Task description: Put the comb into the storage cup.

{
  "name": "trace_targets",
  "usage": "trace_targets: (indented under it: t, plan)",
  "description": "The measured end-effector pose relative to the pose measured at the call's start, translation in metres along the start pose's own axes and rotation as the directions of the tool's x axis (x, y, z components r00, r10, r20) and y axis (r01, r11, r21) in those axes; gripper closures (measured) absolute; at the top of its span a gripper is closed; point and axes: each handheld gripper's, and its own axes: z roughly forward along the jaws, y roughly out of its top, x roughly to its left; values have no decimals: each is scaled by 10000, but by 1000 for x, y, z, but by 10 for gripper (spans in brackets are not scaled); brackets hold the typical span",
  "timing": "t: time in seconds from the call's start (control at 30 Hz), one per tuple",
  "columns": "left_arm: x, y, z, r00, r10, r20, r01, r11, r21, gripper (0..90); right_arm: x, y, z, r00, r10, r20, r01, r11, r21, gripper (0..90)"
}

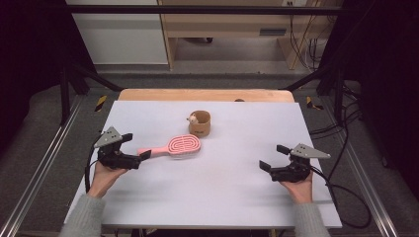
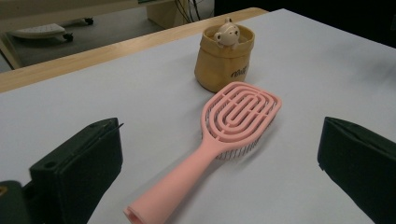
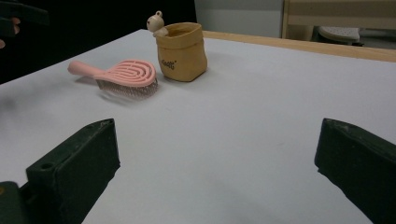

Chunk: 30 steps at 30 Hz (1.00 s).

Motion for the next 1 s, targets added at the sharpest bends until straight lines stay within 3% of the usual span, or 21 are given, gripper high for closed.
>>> trace_targets:
  t: [0.2, 0.7, 1.0]
  plan:
    - [2, 0, 5, 9999, 23, -158, -20, 9998, 187, 0, 0, 0, 0, 10000, -1, 1, 1, 10000, -2, 3]
    - [18, -1, 21, 9982, -374, -479, 396, 9982, 458, 9, 0, 0, 0, 10000, 0, -9, 0, 10000, 20, 3]
    - [24, 1, 27, 9951, -466, -869, 515, 9971, 555, 78, 0, 0, 0, 10000, -10, -1, 10, 10000, 32, 3]
